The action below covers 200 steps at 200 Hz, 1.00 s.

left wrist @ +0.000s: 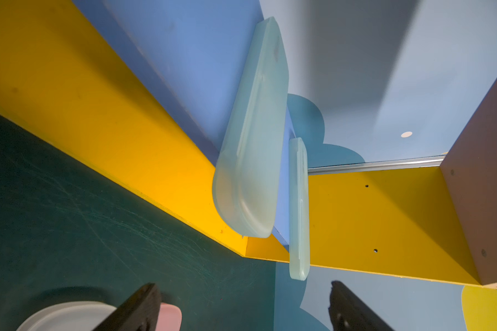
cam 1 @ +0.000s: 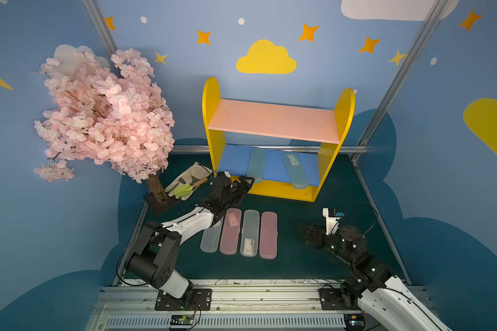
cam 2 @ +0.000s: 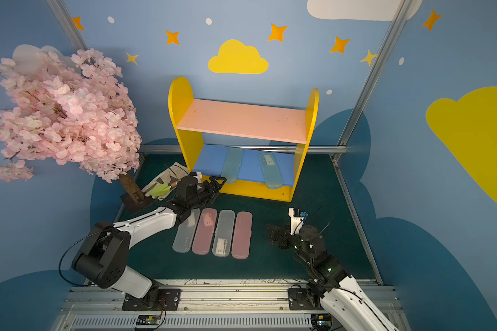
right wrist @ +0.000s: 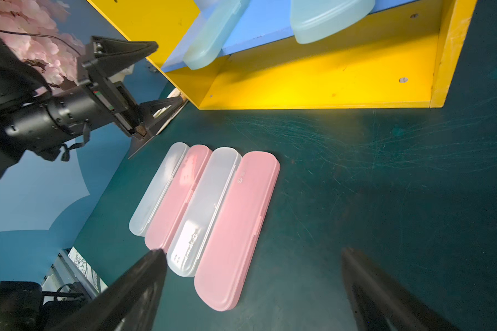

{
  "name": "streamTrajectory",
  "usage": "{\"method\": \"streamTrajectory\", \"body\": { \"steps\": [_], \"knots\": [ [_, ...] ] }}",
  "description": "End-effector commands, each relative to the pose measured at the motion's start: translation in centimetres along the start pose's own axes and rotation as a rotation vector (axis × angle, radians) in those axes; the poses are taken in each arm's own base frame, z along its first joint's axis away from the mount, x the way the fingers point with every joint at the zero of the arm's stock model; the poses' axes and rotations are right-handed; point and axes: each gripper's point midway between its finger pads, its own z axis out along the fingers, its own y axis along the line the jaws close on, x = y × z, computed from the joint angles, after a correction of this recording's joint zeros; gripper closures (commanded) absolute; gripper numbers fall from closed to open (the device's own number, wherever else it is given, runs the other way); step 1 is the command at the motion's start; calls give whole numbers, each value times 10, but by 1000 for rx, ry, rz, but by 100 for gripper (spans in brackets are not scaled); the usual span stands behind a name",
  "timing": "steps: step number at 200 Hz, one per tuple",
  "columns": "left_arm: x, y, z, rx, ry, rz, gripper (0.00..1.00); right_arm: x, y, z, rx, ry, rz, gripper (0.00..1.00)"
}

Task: Remove the pencil cases from the shelf
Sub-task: Pick up the pencil case from the shelf.

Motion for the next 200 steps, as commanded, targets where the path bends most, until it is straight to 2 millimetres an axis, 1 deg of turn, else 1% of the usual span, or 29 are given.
{"method": "streamTrajectory", "body": {
  "steps": [1,45,52,54,60,92,130,158,189,200],
  "knots": [
    [-8,-11,13,44,16,11,9,0,-6,0,25,-17,-18,1],
    [-18,-5,39,54,18,8,21,1,-7,0,26,-13,-15,1],
    [-20,-5,41,54,16,8,22,1,-7,0,26,-13,-17,1],
    [-16,-7,42,62,37,8,23,1,-7,-1,28,-13,-17,1],
    [-16,-7,44,63,43,7,23,1,-7,-1,27,-13,-18,1],
    [-21,-6,53,60,33,7,28,1,-8,-1,31,-14,-21,1],
    [-21,-2,59,58,44,-7,35,0,-8,-2,34,-18,-23,1],
    [-20,-1,61,63,49,-15,43,-1,-9,-2,36,-21,-27,1],
    [-20,-3,61,75,48,-21,56,-1,-9,-2,38,-21,-30,1],
    [-20,-3,61,77,47,-23,58,-1,-9,-2,36,-22,-31,1]
  ]
}}
